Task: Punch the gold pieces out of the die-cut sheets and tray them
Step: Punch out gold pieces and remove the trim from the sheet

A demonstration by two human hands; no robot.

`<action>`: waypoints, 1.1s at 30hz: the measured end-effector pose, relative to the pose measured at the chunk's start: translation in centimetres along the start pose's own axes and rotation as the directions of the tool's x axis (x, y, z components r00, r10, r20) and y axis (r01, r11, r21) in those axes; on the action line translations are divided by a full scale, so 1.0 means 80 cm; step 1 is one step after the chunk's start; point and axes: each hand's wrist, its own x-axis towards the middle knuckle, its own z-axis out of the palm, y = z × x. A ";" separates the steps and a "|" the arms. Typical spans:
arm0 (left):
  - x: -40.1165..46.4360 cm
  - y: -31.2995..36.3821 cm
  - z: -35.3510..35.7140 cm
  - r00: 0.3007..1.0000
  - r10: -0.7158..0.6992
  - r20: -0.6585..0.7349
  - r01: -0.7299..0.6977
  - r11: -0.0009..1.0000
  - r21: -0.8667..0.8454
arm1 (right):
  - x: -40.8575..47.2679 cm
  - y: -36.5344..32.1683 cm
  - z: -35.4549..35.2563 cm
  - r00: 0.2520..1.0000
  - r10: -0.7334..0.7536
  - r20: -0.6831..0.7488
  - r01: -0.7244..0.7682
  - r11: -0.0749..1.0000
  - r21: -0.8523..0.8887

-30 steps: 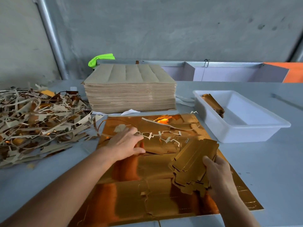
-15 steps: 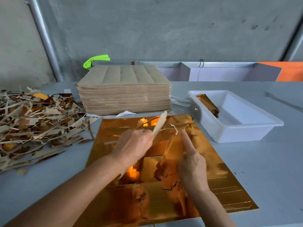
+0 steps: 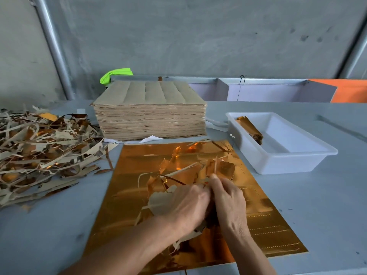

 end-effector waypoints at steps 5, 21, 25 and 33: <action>-0.017 -0.030 -0.001 0.992 -0.033 0.125 0.023 0.996 0.081 | 0.011 0.013 -0.011 0.996 0.070 -0.051 -0.073 0.996 -0.048; -0.013 -0.117 -0.082 0.936 -0.232 0.264 0.278 0.949 -0.151 | 0.031 0.002 -0.079 0.971 0.238 0.026 -0.225 0.946 -0.233; -0.013 -0.134 -0.099 0.947 -0.319 0.042 0.321 0.941 -0.109 | 0.032 -0.001 -0.093 0.938 0.347 -0.022 -0.347 0.932 -0.107; -0.002 -0.173 -0.117 0.660 -0.664 -0.353 0.446 0.724 -0.527 | 0.026 -0.010 -0.099 0.923 0.351 -0.160 -0.341 0.936 0.085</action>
